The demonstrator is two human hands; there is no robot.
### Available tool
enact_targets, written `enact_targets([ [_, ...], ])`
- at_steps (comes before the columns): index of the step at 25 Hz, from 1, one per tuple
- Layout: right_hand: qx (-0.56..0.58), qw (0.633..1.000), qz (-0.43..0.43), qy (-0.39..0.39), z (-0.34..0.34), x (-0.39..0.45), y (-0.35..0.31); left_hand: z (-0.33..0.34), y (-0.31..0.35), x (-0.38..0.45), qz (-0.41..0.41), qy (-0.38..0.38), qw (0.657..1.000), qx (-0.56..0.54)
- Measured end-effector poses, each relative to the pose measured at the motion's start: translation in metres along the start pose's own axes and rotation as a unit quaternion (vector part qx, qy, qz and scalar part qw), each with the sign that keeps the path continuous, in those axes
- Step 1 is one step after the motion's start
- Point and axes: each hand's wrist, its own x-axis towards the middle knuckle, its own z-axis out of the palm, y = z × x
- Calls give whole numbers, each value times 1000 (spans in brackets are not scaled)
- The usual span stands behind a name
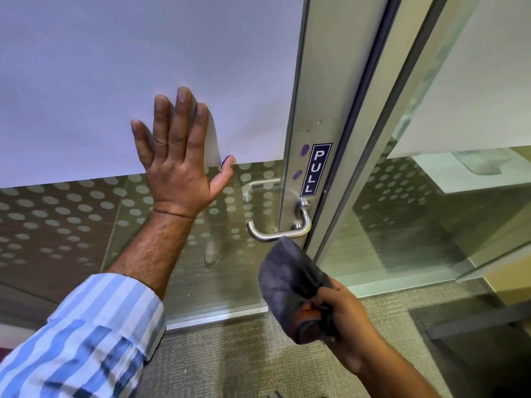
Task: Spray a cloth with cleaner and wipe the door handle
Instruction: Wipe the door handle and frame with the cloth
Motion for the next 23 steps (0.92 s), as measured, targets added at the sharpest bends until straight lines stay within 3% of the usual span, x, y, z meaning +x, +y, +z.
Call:
enact_targets([
  [4,225,970,82,39,-32,-1,8,-1,1,-1,-5,10,1000,7],
  [8,312,942,123,16,-59,-5,12,-1,1,0,-1,10,1000,21],
  [11,281,946,162,-15,-72,-7,8,-3,3,-11,-14,-13,999,39],
  [14,210,965,155,-22,-88,0,9,-8,5,-26,-18,-44,998,42],
  [17,189,974,125,-10,-103,8,9,-9,2,-26,-8,-53,997,48],
  [23,169,979,94,-61,-118,13,6,-4,1,-28,-7,-50,997,57],
])
